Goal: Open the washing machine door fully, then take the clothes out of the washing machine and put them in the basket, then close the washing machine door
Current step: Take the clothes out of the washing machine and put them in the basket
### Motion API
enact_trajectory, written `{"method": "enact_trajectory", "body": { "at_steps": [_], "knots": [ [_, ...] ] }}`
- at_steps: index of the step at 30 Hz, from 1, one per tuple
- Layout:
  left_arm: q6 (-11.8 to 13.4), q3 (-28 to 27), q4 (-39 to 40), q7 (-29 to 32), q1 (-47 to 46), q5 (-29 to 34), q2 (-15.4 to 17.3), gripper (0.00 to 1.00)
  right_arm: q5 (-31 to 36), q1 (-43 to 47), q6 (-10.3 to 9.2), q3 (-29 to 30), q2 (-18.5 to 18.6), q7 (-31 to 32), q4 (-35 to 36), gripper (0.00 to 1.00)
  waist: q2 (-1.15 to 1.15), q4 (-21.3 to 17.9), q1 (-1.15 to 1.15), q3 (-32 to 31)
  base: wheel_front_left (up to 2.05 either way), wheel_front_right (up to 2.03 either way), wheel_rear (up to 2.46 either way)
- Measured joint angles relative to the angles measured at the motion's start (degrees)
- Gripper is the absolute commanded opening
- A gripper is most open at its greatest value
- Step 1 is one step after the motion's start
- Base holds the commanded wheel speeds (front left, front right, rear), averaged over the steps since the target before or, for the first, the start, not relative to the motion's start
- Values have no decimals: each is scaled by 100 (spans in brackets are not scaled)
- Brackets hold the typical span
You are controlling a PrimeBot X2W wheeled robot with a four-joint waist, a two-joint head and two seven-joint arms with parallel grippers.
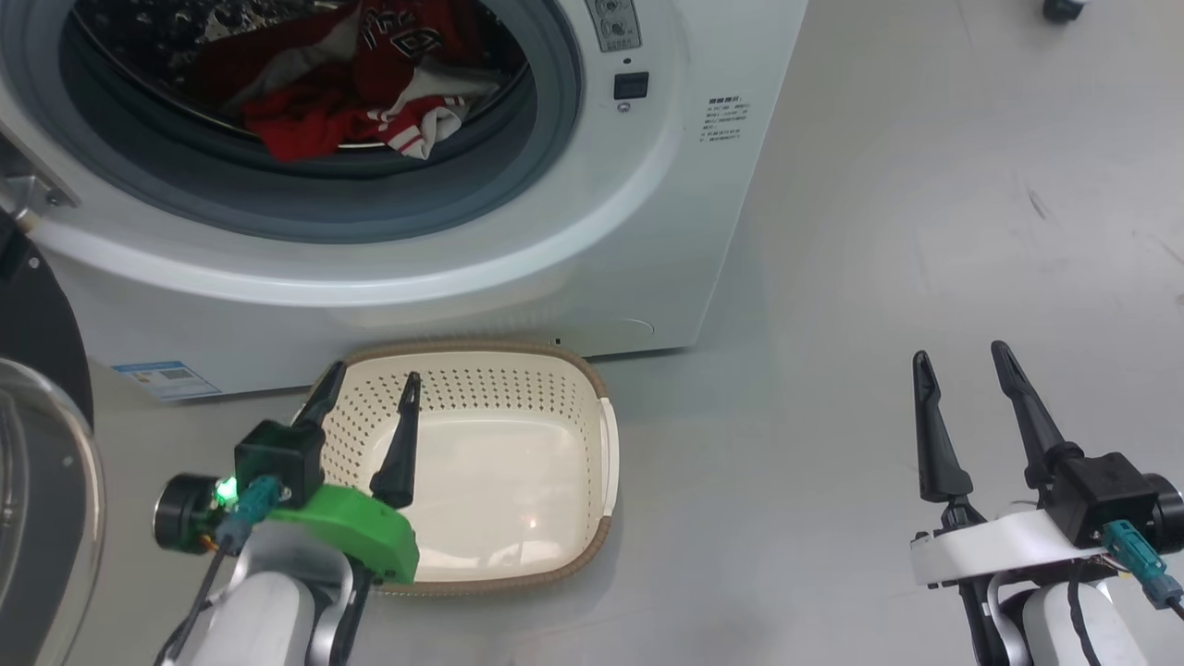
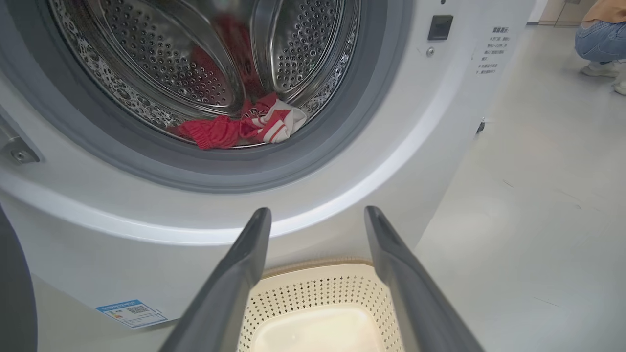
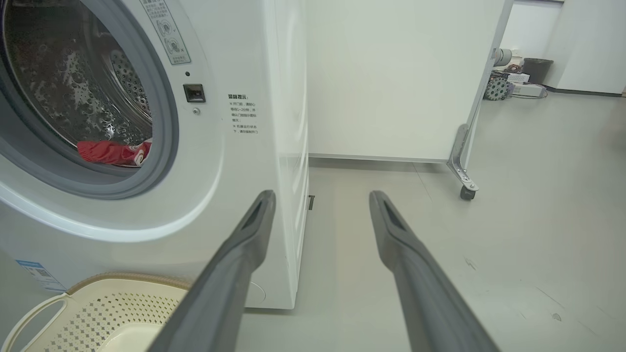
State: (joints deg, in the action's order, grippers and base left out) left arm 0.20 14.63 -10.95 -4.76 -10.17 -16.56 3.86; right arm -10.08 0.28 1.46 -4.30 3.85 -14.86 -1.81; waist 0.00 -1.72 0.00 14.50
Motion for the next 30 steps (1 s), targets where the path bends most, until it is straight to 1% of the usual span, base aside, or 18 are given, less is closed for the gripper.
{"method": "enact_trajectory", "body": {
  "at_steps": [3,10,15,22,25,26,30],
  "knots": [
    [-64,-9,-177,211,-372,-73,0,100,1,-106,0,-10,-1,0,54,100,0,-39,0,219,0,0,0],
    [-368,-18,-550,829,-1283,-302,20,100,-1,-422,25,-55,-5,0,177,100,0,-176,0,753,0,0,0],
    [-509,-76,-779,1205,-2076,-374,179,100,-13,-625,47,-80,-20,0,204,100,0,-309,0,1126,0,0,0],
    [-605,-156,-1091,1711,-3091,-488,397,100,-62,-825,45,-69,-37,0,204,100,0,-509,1,1561,0,0,0],
    [-613,-208,-1188,1911,-3469,-550,502,100,-111,-920,45,-85,-51,-1,201,100,0,-592,1,1705,0,0,0],
    [-613,-208,-1188,1911,-3469,-550,502,100,-111,-920,45,-85,-51,-1,201,100,0,-592,1,1705,0,0,0],
    [-617,-331,-1305,2180,-3966,-558,733,100,-169,-989,48,-158,-74,0,194,100,0,-726,1,1854,0,0,0]
  ]
}}
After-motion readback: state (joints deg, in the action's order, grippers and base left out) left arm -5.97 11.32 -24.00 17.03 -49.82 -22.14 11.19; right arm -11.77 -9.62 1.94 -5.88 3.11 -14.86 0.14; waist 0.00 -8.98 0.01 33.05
